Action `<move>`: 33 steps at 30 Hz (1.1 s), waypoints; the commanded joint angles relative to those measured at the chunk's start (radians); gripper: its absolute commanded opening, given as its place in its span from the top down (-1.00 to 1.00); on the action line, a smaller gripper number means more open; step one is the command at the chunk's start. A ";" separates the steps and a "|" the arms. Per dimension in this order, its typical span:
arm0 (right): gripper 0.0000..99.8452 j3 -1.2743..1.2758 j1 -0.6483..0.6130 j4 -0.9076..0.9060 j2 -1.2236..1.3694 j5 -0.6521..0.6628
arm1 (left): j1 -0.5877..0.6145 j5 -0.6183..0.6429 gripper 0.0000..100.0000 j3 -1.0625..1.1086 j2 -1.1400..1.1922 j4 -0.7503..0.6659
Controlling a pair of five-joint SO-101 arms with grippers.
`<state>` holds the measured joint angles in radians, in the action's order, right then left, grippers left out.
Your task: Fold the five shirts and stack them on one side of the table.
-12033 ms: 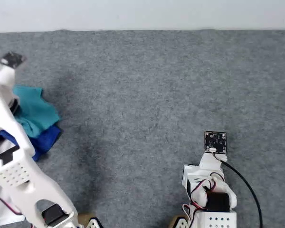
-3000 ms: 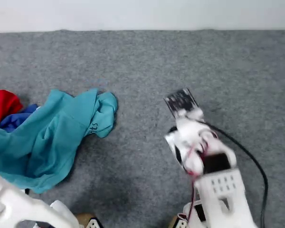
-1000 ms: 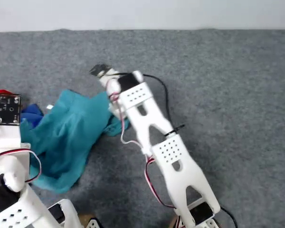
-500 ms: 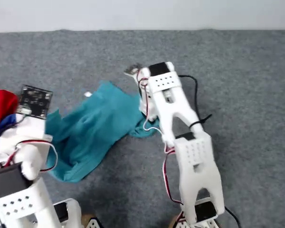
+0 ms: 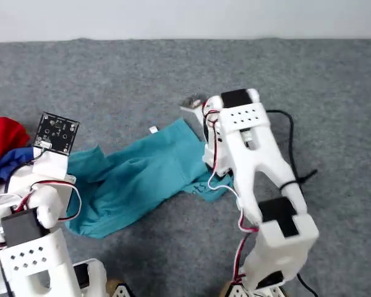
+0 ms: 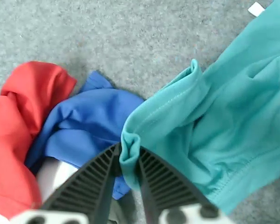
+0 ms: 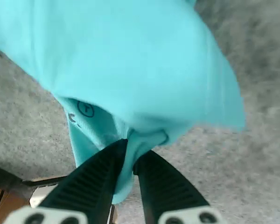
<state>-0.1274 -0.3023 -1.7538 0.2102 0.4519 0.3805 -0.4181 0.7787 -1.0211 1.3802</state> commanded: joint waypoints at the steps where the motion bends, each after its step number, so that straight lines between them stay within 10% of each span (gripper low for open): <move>1: 0.81 -0.018 0.010 -0.041 -0.131 0.011 | -0.009 0.006 0.97 -0.005 -0.006 -0.028; 6: 0.42 -0.106 0.004 -0.033 -0.154 0.002 | -0.009 0.006 0.97 -0.005 -0.006 -0.028; 33: 0.44 -1.255 -0.099 0.139 0.908 0.002 | -0.009 0.006 0.97 -0.005 -0.006 -0.021</move>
<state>-1.1983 -0.3851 -1.6295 1.0710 0.4534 0.3775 -0.4181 0.7787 -1.0211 1.3802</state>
